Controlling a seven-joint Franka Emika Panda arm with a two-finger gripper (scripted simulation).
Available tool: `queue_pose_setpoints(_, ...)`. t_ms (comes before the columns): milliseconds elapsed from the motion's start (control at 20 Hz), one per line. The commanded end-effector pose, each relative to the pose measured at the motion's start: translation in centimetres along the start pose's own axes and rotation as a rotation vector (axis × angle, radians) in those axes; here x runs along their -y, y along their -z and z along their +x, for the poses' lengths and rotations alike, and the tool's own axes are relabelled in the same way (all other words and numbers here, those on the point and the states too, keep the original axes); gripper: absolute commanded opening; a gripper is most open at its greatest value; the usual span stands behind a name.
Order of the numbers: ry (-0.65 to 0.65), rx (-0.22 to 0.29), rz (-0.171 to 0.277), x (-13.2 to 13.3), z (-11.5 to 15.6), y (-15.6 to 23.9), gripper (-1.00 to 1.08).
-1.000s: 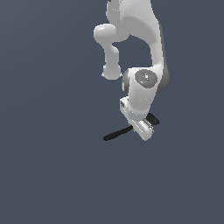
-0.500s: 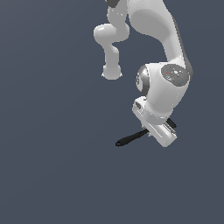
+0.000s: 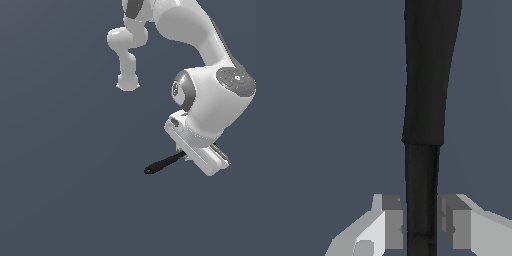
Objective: Pick up the object and move it to a goal position.
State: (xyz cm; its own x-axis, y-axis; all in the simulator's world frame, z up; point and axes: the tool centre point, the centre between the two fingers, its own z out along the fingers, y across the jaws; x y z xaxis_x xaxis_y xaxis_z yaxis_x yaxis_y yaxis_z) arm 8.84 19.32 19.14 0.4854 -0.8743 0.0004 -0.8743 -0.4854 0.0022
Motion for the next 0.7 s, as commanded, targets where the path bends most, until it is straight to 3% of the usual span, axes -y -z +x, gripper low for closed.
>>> queue_pose_setpoints(0, 0.0, 0.0, 0.002, 1.0, -0.3, 0.7, -1.0)
queue_pose_setpoints(650, 0.0, 0.0, 0.002, 3.3, -1.0, 2.1, -1.0)
